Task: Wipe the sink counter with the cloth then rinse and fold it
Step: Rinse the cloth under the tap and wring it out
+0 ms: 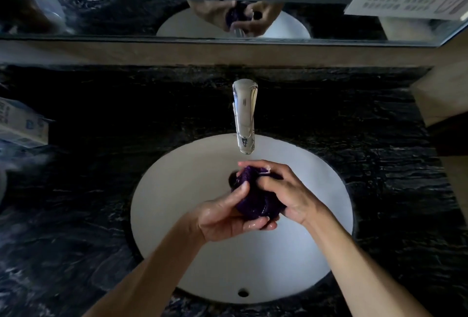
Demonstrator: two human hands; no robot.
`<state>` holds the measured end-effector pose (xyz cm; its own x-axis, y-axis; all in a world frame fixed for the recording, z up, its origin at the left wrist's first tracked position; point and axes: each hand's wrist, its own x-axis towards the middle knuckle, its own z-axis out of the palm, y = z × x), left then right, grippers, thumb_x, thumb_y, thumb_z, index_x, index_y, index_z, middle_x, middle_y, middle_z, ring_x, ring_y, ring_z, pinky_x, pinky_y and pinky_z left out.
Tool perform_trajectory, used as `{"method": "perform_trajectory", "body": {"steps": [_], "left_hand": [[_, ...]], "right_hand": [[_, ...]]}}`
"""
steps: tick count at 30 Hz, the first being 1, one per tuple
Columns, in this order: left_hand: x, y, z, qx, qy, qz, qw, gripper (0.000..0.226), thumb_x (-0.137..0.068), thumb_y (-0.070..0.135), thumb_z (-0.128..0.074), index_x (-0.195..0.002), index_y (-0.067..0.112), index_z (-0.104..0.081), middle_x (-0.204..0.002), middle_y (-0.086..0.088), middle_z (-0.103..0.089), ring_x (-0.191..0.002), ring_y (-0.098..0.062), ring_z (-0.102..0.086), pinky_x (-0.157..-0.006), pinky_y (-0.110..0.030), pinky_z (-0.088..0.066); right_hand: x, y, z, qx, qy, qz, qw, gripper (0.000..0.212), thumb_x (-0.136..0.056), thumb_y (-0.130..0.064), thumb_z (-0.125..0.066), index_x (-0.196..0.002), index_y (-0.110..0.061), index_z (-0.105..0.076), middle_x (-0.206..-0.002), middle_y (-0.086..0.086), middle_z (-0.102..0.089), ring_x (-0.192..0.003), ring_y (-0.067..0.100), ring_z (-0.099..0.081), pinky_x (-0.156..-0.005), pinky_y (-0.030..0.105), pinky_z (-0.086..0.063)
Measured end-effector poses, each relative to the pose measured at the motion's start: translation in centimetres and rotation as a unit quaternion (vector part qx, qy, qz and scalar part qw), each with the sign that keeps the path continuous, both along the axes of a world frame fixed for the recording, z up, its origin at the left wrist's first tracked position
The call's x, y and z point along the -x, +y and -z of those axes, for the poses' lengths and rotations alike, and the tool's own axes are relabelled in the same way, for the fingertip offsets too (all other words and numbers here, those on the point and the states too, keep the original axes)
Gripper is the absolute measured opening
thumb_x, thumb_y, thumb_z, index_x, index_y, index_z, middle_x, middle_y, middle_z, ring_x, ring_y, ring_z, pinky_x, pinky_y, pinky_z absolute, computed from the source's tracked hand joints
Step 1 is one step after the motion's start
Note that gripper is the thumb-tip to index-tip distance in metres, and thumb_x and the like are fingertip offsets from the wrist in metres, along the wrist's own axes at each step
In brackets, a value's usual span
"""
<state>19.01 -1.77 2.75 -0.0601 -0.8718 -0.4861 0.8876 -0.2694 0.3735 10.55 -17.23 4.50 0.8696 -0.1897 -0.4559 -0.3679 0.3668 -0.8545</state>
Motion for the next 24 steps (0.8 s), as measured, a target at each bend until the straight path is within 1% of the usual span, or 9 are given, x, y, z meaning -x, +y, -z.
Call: {"method": "perform_trajectory", "body": {"steps": [2, 4, 9, 14, 16, 18, 20, 22, 24], "left_hand": [[-0.1, -0.3, -0.1, 0.013, 0.000, 0.010, 1.000, 0.093, -0.068, 0.047, -0.089, -0.140, 0.004, -0.049, -0.112, -0.021, -0.068, -0.097, -0.034, -0.063, -0.078, -0.027, -0.059], [0.0, -0.4, 0.1, 0.015, -0.005, 0.025, 1.000, 0.088, -0.064, 0.046, -0.091, -0.132, 0.004, -0.054, -0.106, -0.016, -0.069, -0.091, -0.027, -0.067, -0.075, -0.023, -0.058], [0.9, -1.3, 0.6, -0.020, -0.101, 0.077, 0.992, 0.041, -0.075, 0.027, -0.087, -0.104, 0.010, -0.064, -0.086, -0.005, -0.060, -0.072, -0.012, -0.057, -0.066, -0.023, -0.044], [1.8, -3.2, 2.7, -0.228, -0.292, 0.121, 0.921, 0.015, -0.080, 0.012, -0.076, -0.082, 0.019, -0.063, -0.062, 0.004, -0.057, -0.052, -0.009, -0.051, -0.052, -0.022, -0.042], [2.0, -3.3, 3.3, -0.250, -0.372, 0.109, 0.887, 0.022, -0.080, 0.018, -0.075, -0.080, 0.028, -0.056, -0.068, 0.010, -0.058, -0.059, -0.006, -0.054, -0.055, -0.019, -0.048], [2.2, -3.0, 3.4, -0.247, -0.414, 0.099, 0.871, 0.039, -0.062, 0.044, -0.076, -0.094, 0.036, -0.055, -0.086, 0.017, -0.058, -0.082, -0.006, -0.062, -0.074, -0.021, -0.057], [2.4, -3.1, 3.8, -0.271, -0.474, 0.159, 0.823, 0.061, -0.047, 0.061, -0.057, -0.102, 0.033, -0.060, -0.090, 0.015, -0.062, -0.093, -0.011, -0.067, -0.083, -0.030, -0.058], [1.8, -3.3, 3.6, -0.272, -0.529, 0.244, 0.766, 0.038, -0.058, 0.052, -0.053, -0.085, 0.026, -0.060, -0.075, 0.007, -0.063, -0.078, -0.019, -0.069, -0.066, -0.028, -0.053], [1.2, -3.1, 3.3, -0.219, -0.445, 0.187, 0.848, 0.015, -0.074, 0.029, -0.067, -0.085, 0.020, -0.063, -0.072, 0.002, -0.065, -0.074, -0.020, -0.066, -0.064, -0.029, -0.050]], "right_hand": [[-0.1, 0.1, -0.3, -0.031, -0.006, 0.007, 0.999, 0.031, -0.080, -0.029, -0.079, -0.106, -0.013, -0.074, -0.103, 0.023, -0.070, -0.098, 0.035, -0.066, -0.083, 0.047, -0.059], [-0.4, 0.2, -0.5, -0.040, -0.005, -0.027, 0.999, 0.049, -0.068, -0.044, -0.089, -0.095, -0.010, -0.066, -0.089, 0.015, -0.066, -0.085, 0.028, -0.066, -0.072, 0.033, -0.057], [-2.1, 1.1, -0.5, 0.078, 0.096, -0.019, 0.992, 0.030, -0.079, -0.001, -0.077, -0.068, -0.013, -0.052, -0.058, -0.001, -0.052, -0.054, 0.013, -0.052, -0.052, 0.021, -0.044], [-3.9, 2.2, 2.3, 0.208, 0.209, -0.022, 0.955, 0.036, -0.072, 0.004, -0.059, -0.054, -0.019, -0.038, -0.044, -0.009, -0.036, -0.045, 0.012, -0.035, -0.042, 0.021, -0.028], [-4.2, 2.5, 3.8, 0.259, 0.253, -0.007, 0.932, 0.032, -0.074, 0.000, -0.057, -0.054, -0.017, -0.037, -0.051, -0.005, -0.040, -0.049, 0.016, -0.035, -0.039, 0.021, -0.026], [-4.3, 2.8, 4.6, 0.287, 0.288, 0.003, 0.914, 0.033, -0.076, 0.002, -0.052, -0.055, -0.016, -0.035, -0.055, -0.001, -0.039, -0.050, 0.019, -0.034, -0.032, 0.017, -0.021], [-4.0, 2.8, 4.9, 0.284, 0.279, 0.003, 0.917, 0.031, -0.073, 0.002, -0.052, -0.057, -0.016, -0.034, -0.054, -0.002, -0.037, -0.052, 0.020, -0.032, -0.038, 0.024, -0.024], [-3.4, 2.4, 4.7, 0.220, 0.224, 0.026, 0.949, 0.029, -0.070, 0.002, -0.058, -0.058, -0.019, -0.041, -0.054, -0.001, -0.037, -0.053, 0.017, -0.035, -0.053, 0.029, -0.028], [-2.6, 1.8, 3.9, 0.143, 0.160, 0.056, 0.975, 0.026, -0.073, 0.001, -0.066, -0.064, -0.019, -0.054, -0.064, 0.006, -0.055, -0.061, 0.016, -0.050, -0.062, 0.034, -0.041]]}}
